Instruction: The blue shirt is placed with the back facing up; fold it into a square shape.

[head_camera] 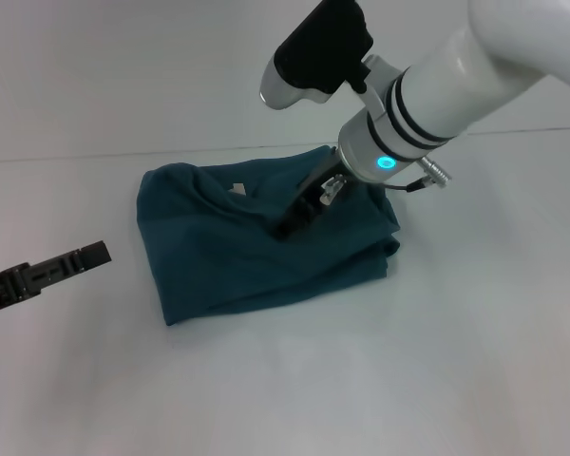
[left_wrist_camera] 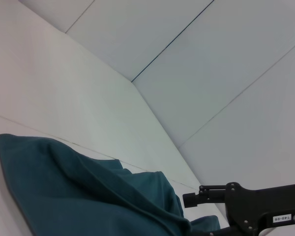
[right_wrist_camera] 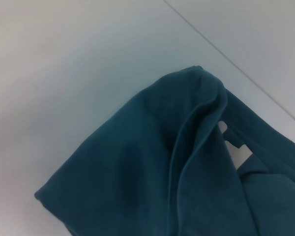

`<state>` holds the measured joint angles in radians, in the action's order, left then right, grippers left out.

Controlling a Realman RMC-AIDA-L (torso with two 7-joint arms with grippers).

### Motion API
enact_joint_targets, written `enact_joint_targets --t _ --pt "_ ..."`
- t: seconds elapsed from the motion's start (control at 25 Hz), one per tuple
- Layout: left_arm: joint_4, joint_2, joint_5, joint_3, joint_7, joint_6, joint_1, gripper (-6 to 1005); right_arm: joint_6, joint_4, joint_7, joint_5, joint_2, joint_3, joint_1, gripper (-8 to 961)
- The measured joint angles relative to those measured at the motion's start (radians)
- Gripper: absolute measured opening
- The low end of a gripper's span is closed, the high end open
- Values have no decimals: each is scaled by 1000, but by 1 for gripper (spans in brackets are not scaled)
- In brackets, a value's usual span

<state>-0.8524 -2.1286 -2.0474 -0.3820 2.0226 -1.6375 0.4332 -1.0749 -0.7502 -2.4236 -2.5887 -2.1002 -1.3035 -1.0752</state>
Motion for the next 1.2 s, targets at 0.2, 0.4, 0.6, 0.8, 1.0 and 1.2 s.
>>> enact_joint_targets --t 0.2,0.4,0.6,0.8,1.0,1.2 --pt "9 1 1 -1 1 13 7 715 49 15 0 42 -2 -49 2 781" --pt "16 2 1 -4 1 28 14 714 69 22 0 70 -1 -81 0 780" --pt "24 4 1 -2 1 36 23 714 77 20 -9 76 -1 -92 1 779" --pt "26 5 1 -1 1 40 27 711 71 30 -9 75 -1 -93 -6 685" --pt "27 6 1 0 1 46 29 709 67 34 -10 75 -1 -95 -6 476" --pt "30 6 1 0 1 47 30 708 64 26 -17 76 0 -88 1 289"
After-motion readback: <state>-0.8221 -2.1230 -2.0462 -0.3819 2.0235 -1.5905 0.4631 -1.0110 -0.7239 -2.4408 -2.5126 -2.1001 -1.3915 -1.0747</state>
